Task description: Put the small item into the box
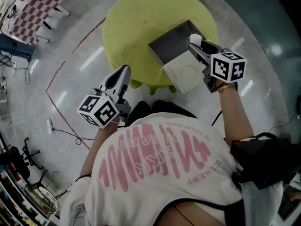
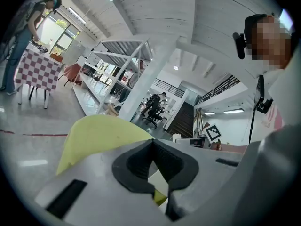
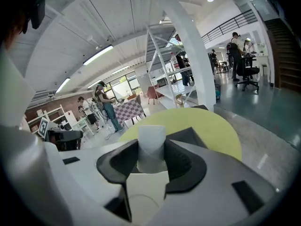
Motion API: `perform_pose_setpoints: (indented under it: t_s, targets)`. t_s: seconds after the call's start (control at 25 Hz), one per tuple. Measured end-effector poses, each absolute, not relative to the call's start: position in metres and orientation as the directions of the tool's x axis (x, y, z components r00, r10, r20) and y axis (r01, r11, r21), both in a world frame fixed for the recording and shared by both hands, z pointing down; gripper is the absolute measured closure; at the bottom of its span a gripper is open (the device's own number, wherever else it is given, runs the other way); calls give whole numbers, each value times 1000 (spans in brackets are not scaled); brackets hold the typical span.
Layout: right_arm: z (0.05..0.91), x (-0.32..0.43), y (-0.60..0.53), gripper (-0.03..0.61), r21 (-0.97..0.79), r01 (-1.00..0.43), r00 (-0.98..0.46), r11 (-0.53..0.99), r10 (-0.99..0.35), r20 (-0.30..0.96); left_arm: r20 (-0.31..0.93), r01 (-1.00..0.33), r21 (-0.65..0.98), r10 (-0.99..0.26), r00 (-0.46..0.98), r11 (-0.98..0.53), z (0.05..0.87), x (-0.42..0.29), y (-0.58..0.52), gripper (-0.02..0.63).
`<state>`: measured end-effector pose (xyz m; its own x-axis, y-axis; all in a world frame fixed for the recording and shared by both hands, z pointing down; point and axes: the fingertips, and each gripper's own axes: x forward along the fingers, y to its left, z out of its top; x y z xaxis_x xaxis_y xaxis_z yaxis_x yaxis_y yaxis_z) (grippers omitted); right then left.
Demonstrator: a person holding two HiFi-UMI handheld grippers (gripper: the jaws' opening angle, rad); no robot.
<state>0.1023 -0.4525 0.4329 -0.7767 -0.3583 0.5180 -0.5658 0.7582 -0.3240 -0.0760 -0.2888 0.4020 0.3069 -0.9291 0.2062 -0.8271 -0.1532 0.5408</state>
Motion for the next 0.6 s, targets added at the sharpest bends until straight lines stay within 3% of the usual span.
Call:
perform_pose_setpoints:
  t_s: [0.6]
  targets:
    - [523, 35, -502, 408, -164, -414, -687, 896, -189, 701, 305, -826, 563, -936, 177, 27, 475, -143, -303, 606]
